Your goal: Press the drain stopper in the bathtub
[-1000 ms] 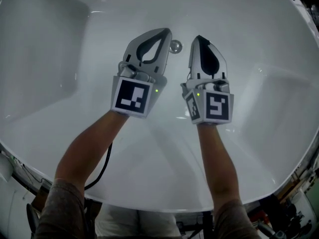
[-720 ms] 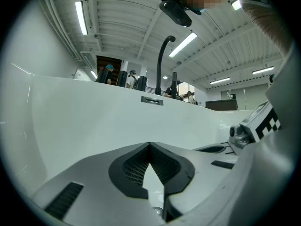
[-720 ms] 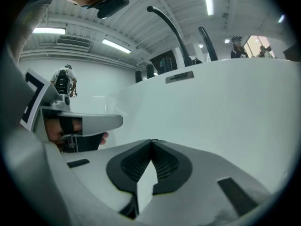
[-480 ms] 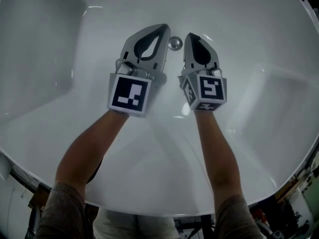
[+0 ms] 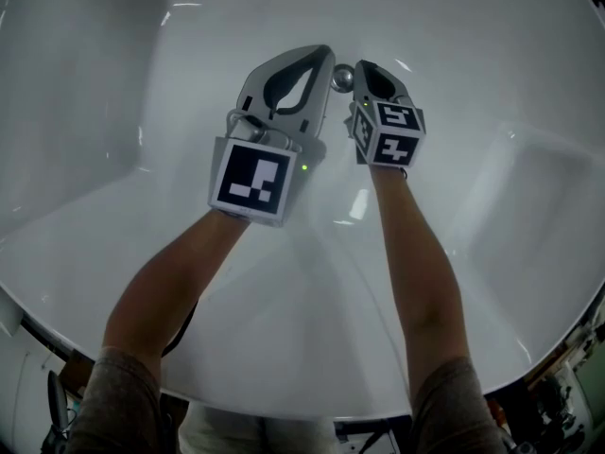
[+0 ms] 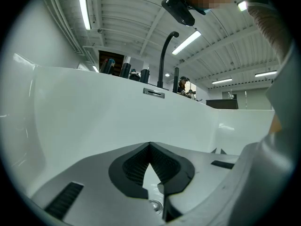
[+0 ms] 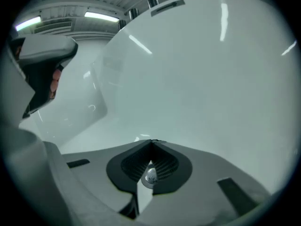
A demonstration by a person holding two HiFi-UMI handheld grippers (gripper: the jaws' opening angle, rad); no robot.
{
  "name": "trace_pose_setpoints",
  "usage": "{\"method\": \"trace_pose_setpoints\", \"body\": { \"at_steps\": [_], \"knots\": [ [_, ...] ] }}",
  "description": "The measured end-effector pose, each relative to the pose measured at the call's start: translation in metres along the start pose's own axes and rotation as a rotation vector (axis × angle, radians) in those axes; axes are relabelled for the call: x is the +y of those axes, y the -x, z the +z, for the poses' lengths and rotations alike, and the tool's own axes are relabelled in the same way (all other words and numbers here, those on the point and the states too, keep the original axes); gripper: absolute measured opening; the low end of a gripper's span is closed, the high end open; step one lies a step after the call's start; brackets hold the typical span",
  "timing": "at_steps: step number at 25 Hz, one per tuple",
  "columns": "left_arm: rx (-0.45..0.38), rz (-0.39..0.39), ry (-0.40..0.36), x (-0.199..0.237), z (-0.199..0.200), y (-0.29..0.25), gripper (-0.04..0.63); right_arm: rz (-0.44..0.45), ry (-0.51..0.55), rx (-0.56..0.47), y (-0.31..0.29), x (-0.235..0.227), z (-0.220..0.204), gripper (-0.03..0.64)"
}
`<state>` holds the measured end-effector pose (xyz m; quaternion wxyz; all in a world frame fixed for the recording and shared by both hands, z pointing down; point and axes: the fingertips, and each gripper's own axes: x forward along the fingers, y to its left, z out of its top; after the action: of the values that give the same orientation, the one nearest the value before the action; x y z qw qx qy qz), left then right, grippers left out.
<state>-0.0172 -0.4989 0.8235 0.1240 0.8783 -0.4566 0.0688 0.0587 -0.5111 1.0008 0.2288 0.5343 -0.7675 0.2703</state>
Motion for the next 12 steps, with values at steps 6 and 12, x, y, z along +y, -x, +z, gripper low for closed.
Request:
{"method": "trace_pose_setpoints", "body": {
  "at_steps": [6, 12],
  "knots": [
    [0.018, 0.004, 0.018, 0.002, -0.009, -0.002, 0.002, 0.017, -0.008, 0.128, -0.027, -0.001, -0.036, 0.0],
    [0.064, -0.017, 0.01, -0.001, -0.024, 0.003, 0.002, 0.016, -0.033, 0.259, -0.045, -0.008, -0.065, 0.0]
  ]
}}
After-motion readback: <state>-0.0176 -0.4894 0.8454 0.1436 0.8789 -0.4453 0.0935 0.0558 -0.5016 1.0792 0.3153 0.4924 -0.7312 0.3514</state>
